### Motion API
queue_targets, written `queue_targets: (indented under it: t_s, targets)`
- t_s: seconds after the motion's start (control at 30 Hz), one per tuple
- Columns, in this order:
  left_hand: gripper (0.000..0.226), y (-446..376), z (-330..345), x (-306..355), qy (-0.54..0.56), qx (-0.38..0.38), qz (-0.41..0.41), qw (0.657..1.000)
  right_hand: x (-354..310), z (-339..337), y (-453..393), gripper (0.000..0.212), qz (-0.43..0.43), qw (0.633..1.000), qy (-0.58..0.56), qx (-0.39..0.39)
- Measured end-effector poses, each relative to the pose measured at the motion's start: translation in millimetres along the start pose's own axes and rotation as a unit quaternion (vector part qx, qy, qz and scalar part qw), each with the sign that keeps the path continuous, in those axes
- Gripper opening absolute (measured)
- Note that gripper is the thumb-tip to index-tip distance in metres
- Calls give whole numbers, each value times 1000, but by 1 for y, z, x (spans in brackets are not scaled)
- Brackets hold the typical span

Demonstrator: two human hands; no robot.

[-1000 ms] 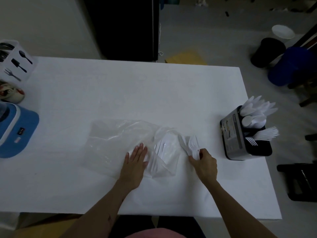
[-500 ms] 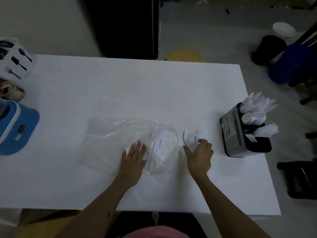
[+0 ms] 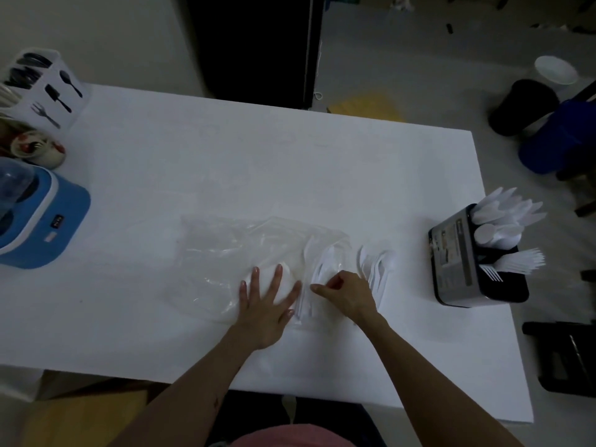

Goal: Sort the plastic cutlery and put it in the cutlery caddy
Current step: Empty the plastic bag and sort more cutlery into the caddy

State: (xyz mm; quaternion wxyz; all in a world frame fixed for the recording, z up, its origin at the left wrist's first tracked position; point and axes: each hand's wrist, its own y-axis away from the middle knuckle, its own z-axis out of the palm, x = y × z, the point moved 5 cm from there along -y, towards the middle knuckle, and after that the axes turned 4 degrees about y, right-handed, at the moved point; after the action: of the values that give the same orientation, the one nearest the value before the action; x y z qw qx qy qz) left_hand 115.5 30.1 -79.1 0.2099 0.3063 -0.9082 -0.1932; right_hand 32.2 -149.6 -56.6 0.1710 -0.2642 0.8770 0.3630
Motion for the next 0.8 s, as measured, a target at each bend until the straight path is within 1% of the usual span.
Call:
queue_targets:
  t_s: [0.2, 0.37, 0.47, 0.53, 0.6, 0.67, 0.73, 0.8]
  targets:
    - [56, -3, 5, -2, -9, 30, 2, 1000, -11, 5, 0, 55, 25, 998, 43, 41]
    - [59, -7, 10, -4, -19, 64, 5, 998, -11, 8, -4, 42, 53, 997, 45, 43]
    - [60, -8, 14, -4, -29, 77, -9, 997, -9, 8, -3, 45, 69, 995, 61, 47]
    - [60, -9, 11, -1, -43, 90, 11, 995, -13, 11, 1, 56, 72, 993, 73, 60]
    - [60, -9, 8, 4, -49, 107, 57, 991, -17, 13, 4, 60, 73, 991, 87, 75]
    - [59, -8, 7, 7, -37, 108, 86, 990, -20, 9, 5, 52, 76, 989, 98, 81]
    - [58, -7, 8, 8, -19, 113, 91, 989, -19, 6, 5, 45, 76, 988, 104, 85]
    - [57, -6, 9, 8, -12, 108, 90, 990, -17, 4, 4, 46, 77, 987, 111, 88]
